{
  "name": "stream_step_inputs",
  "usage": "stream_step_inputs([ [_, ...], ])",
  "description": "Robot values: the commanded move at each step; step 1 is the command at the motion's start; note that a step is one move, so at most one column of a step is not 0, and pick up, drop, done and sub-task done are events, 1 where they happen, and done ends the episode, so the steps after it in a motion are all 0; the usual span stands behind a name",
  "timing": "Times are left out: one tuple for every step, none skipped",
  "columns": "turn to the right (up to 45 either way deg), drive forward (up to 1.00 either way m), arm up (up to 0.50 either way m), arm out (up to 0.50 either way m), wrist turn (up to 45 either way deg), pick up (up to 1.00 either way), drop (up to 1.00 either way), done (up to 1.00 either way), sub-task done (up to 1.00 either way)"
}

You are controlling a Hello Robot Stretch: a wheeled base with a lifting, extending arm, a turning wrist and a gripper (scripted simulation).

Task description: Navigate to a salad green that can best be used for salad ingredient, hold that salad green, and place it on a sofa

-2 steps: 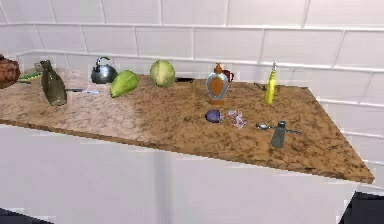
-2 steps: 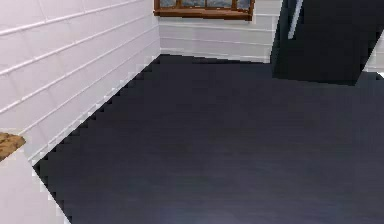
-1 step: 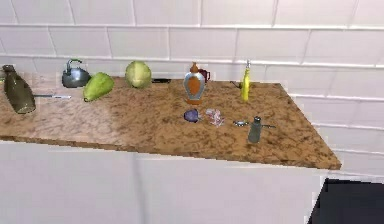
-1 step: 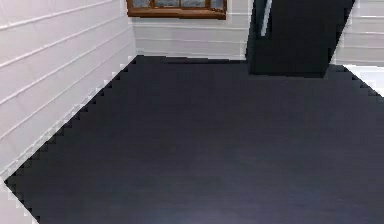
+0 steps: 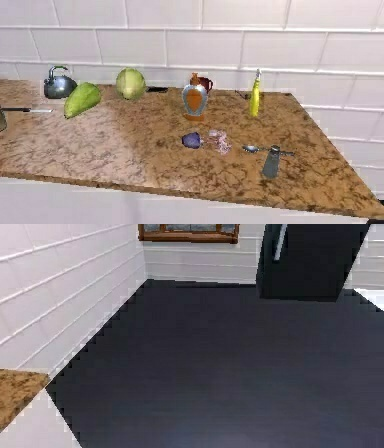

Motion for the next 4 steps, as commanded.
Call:
stream_step_inputs([
  [-45.0, 0.0, 0.0, 0.0, 0.0, 0.0, 0.0, 0.0, 0.0],
  [-45.0, 0.0, 0.0, 0.0, 0.0, 0.0, 0.0, 0.0, 0.0],
  [-27.0, 0.0, 0.0, 0.0, 0.0, 0.0, 0.0, 0.0, 0.0],
  [45.0, 0.0, 0.0, 0.0, 0.0, 0.0, 0.0, 0.0, 0.0],
])
